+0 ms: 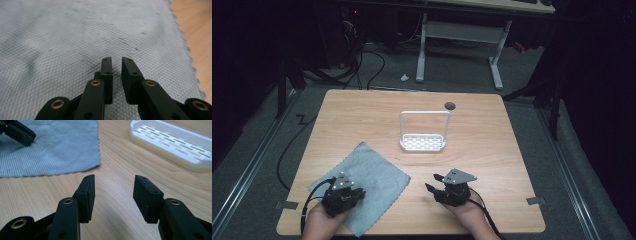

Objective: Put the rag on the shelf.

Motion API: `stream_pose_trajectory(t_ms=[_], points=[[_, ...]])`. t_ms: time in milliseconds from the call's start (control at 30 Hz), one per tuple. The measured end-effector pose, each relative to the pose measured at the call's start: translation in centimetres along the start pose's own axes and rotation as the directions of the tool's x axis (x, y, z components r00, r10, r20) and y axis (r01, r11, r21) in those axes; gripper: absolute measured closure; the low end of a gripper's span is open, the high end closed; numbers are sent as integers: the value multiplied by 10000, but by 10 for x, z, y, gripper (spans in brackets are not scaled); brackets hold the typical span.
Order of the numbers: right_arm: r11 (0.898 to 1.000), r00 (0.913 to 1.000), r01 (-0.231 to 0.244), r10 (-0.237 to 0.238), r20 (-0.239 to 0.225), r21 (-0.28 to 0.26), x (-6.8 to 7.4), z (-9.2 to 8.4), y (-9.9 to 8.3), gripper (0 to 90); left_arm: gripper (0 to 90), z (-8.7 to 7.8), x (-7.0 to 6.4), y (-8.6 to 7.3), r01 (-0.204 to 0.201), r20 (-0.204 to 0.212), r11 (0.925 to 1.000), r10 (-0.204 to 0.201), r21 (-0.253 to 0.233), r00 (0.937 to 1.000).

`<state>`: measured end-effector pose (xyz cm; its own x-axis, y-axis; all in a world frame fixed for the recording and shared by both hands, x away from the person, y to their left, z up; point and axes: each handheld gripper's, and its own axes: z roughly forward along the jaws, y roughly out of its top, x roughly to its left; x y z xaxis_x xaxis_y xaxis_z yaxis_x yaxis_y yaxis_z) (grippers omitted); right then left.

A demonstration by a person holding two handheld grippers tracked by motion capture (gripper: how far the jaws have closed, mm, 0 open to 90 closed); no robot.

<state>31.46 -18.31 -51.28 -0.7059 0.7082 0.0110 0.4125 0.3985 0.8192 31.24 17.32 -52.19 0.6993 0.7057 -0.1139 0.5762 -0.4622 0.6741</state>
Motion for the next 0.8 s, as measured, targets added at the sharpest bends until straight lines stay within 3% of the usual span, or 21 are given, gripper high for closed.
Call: stream_pose_trajectory(t_ms=[100,233,300,367,433,533,567,633,700,800], points=[[10000,10000,6,-6,-84,37,1,2,0,543,794,10,-19,8,-470,449,9989,466,77,9979],[9999,9997,65,-62,-233,150,5,8,1,551,741,18,-36,15,-925,1026,9956,932,-109,9903],[9992,9991,303,-294,-299,274,10,11,2,557,732,13,-35,16,-1181,481,9925,1195,-320,9917],[9984,9976,451,-431,-549,351,17,16,5,566,730,3,-21,13,-791,-75,9951,788,-600,9969],[9976,9950,569,-535,-845,384,25,21,9,586,732,-6,-4,7,-299,-807,9974,246,-656,9964],[9952,9866,842,-762,-1445,500,39,30,13,646,732,-18,20,-7,284,-2098,9971,-427,-707,9768],[9924,9816,1067,-955,-1651,607,45,34,15,672,740,-20,26,-12,515,-2252,9965,-649,-651,9721],[9856,9732,1492,-1321,-1883,796,58,42,17,736,768,-19,31,-18,699,-2340,9968,-772,-393,9692],[9777,9661,1883,-1673,-1965,929,66,48,19,793,798,-19,30,-19,712,-2291,9967,-785,-397,9702],[9701,9649,2016,-1729,-1976,1354,69,55,19,858,836,-17,26,-18,598,-2156,9975,-663,-366,9742]])
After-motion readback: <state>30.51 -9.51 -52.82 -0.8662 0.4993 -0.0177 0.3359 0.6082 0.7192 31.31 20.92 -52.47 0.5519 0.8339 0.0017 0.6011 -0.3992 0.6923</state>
